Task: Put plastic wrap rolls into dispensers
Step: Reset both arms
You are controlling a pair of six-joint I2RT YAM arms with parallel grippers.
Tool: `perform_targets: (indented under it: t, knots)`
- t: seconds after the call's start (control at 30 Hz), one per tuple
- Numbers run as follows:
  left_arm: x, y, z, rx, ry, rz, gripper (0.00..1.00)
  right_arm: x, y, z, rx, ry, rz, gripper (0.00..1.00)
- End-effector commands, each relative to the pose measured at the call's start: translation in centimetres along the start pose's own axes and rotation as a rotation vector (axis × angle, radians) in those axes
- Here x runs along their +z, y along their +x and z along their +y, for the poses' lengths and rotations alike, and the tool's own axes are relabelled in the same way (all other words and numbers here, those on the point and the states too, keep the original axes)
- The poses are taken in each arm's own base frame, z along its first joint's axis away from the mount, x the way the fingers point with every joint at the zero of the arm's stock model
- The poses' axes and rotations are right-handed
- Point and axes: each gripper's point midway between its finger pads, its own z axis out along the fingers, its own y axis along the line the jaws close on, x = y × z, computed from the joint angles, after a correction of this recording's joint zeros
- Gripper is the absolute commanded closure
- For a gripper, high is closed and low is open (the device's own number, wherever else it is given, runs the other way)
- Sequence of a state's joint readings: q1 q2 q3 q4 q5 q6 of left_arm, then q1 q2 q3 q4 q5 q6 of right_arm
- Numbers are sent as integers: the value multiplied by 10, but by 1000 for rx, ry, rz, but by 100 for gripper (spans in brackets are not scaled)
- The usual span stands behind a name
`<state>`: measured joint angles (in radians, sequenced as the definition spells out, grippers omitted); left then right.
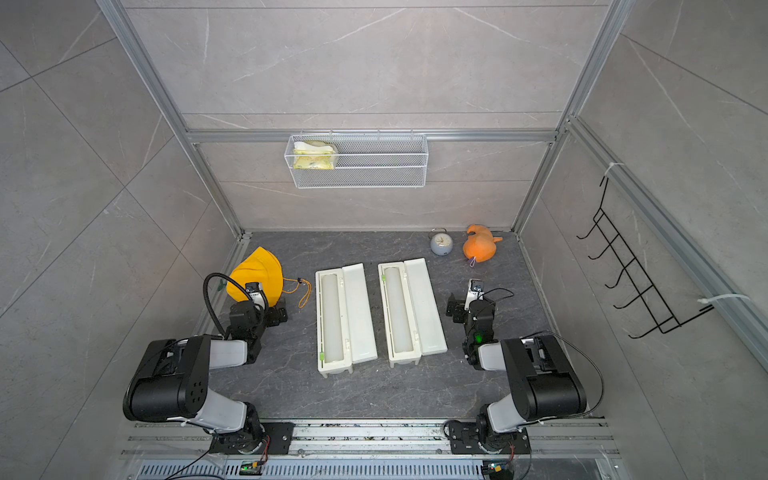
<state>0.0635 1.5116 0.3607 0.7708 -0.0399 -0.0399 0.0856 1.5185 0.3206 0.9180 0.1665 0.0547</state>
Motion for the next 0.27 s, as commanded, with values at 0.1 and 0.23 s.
perform_targets:
  t: [0.1,0.23]
  knots:
    - [-1,-22,-2,28,12,-76,0,3,-10,4,-13,-11,-26,0]
    - [-1,-22,-2,28,13,-77,0,2,-10,4,-15,-13,-28,0]
